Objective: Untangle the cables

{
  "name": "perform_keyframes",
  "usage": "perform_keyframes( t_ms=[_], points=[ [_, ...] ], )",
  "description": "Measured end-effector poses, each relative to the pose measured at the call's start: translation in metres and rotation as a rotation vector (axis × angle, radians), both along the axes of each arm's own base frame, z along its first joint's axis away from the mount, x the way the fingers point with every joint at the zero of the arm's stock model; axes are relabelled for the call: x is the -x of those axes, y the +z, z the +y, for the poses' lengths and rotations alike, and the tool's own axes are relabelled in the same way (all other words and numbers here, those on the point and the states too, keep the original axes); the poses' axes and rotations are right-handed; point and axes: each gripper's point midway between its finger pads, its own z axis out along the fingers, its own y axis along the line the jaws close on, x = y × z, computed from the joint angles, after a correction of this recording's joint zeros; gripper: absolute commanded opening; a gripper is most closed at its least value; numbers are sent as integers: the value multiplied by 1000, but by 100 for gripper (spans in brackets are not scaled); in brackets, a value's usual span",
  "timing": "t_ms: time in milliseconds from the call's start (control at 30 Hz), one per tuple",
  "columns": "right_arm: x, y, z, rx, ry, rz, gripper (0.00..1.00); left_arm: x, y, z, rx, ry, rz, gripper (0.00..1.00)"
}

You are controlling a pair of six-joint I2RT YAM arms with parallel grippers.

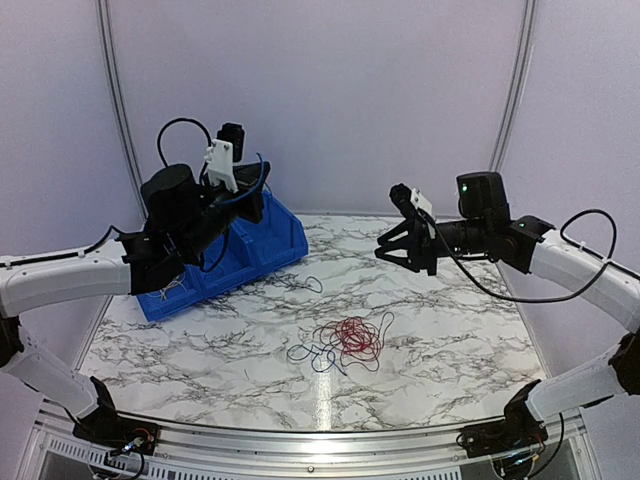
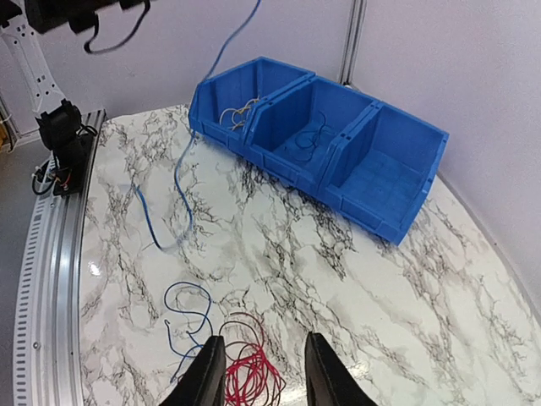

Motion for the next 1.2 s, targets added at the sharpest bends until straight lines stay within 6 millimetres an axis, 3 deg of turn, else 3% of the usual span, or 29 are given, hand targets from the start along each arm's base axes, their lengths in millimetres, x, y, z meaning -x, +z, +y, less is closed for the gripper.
perform_keyframes(
  t_ms=[133,233,300,500,633,967,1200],
  points=[
    [1,-48,-2,45,-1,47,33,-17,15,34,-32,85,12,0],
    [-1,-79,-5,87,-10,78,33,-31,7,59,-87,148,43,0],
    [-1,-88,-6,101,-13,83,33,-43,-3,76,-133,193,70,0],
    [-9,-85,-7,112,-23,17,33,-71,-27,122,-219,302,136,0],
    [-12,-86,-8,125,-29,-11,32,-97,-48,143,-274,354,184,0],
    [-14,-89,-8,142,-20,-32,32,-178,-108,166,-441,421,315,0],
    [-15,-98,-8,159,-14,-21,32,-211,-140,170,-495,439,372,0]
  ],
)
